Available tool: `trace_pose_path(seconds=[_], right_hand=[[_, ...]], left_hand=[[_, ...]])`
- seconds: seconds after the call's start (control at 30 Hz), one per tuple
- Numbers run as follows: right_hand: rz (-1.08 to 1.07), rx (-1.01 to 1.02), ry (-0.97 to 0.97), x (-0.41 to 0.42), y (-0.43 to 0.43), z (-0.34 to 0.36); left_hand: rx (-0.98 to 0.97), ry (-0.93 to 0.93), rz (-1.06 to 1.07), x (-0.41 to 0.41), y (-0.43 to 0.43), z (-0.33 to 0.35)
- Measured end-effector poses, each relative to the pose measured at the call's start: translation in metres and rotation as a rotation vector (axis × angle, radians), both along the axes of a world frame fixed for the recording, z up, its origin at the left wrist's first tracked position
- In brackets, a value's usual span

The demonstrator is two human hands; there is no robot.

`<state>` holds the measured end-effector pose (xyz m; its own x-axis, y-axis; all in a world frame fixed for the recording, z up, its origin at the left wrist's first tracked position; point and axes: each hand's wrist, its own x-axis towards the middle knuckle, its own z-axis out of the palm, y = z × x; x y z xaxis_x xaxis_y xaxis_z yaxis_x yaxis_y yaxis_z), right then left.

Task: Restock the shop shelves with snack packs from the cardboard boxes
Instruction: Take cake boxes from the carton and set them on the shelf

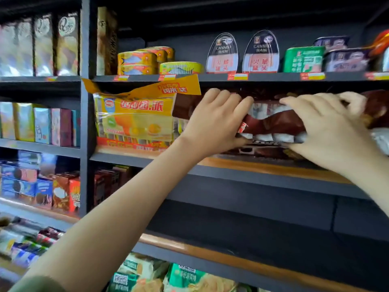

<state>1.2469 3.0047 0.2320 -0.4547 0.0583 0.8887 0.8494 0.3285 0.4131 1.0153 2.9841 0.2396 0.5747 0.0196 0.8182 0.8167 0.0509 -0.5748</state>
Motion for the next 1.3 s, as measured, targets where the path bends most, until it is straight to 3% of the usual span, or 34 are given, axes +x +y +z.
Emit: trace_pose_path(seconds=[0.17,0.27,0.43,0.57,0.7,0.77,0.87,0.93,1.0,1.3], right_hand=[[-0.116,-0.096,-0.068,0.022,0.026,0.014],[-0.144,-0.069,-0.078,0.033,0.039,0.023],[-0.264,0.0,0.13,0.056,0.054,0.044],[-0.277,-0.018,0.156,0.038,0.063,0.025],[-0.131,-0.075,-0.164,-0.016,0.068,-0.007],[-0.173,-0.19,-0.221,-0.029,0.077,-0.011],[-0.249,-0.349,-0.151,-0.022,0.094,-0.009],[-0.286,-0.357,-0.12,-0.011,0.101,-0.012],[-0.305,-0.4,-0.078,-0.004,0.103,-0.016],[-0.265,-0.757,0.234,0.034,0.087,-0.012]], left_hand=[[-0.102,0.02,-0.042,0.018,0.048,0.01],[-0.005,0.019,-0.118,0.027,0.063,0.02],[0.144,-0.22,-0.118,0.02,0.085,0.026],[-0.03,-0.437,-0.152,0.004,0.119,0.001],[-0.255,-0.601,-0.172,0.015,0.134,-0.025],[-0.326,-0.723,-0.287,0.02,0.138,-0.033],[-0.406,-0.842,-0.54,0.023,0.132,-0.041],[-0.686,-0.956,-0.709,0.022,0.127,-0.043],[-0.875,-0.924,-0.682,0.021,0.129,-0.044],[-0.977,-0.5,-0.653,0.042,0.124,-0.035]])
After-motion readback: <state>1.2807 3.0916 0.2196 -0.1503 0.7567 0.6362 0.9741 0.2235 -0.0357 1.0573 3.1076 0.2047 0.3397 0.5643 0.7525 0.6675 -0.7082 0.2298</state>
